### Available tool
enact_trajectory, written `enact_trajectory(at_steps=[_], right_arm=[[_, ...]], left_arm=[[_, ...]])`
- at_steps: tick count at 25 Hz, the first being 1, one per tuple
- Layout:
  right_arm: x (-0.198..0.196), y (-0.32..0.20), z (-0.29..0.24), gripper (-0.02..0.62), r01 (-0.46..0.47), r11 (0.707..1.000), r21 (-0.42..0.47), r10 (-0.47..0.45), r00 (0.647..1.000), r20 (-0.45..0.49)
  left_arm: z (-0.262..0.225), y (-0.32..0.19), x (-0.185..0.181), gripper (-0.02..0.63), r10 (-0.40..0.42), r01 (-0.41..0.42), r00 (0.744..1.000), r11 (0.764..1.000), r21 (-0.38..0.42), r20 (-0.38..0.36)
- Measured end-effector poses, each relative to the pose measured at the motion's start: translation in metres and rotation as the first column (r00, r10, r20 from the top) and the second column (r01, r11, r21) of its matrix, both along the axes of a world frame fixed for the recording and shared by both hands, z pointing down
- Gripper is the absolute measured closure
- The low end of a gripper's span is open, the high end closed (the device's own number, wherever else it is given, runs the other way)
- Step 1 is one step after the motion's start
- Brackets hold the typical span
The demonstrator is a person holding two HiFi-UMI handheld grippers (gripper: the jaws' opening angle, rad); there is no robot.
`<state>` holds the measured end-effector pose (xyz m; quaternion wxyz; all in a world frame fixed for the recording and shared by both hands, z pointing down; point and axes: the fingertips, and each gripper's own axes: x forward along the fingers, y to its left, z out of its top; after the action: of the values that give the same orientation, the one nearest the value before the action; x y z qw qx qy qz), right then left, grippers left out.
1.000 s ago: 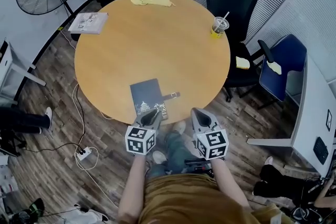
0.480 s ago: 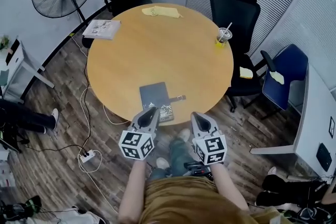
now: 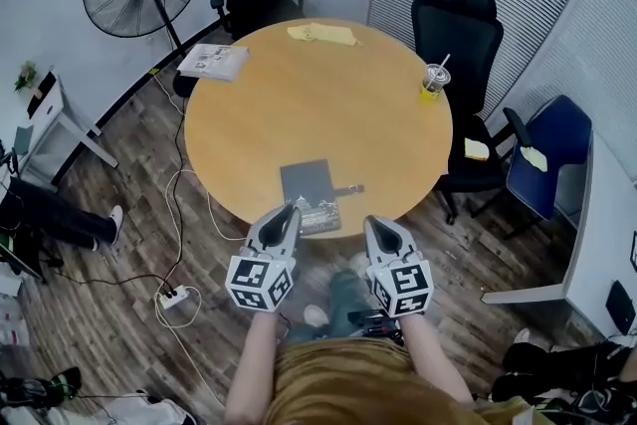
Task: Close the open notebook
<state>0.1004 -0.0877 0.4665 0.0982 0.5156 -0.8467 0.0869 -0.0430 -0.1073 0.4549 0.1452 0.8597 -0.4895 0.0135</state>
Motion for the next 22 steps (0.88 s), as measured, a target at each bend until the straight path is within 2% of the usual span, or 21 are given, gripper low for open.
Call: enact_trajectory(at_steps=[12, 22], right_arm=[[-0.0042, 0.0017, -0.002, 0.584, 0.013, 1.0, -0.001, -0.013, 1.0, -0.012], [-0.0039, -0.0006, 0.0024, 0.584, 0.006, 1.0, -0.011, -0.006, 1.0, -0.02]], left_arm=[[-0.0077, 0.0009, -0.004, 0.545, -0.007, 0.008, 1.0, 1.0, 0.023, -0.018], [-0.0019, -0.0022, -0.0064, 0.545, -0.006, 0.006, 1.0, 1.0, 0.01, -0.023]])
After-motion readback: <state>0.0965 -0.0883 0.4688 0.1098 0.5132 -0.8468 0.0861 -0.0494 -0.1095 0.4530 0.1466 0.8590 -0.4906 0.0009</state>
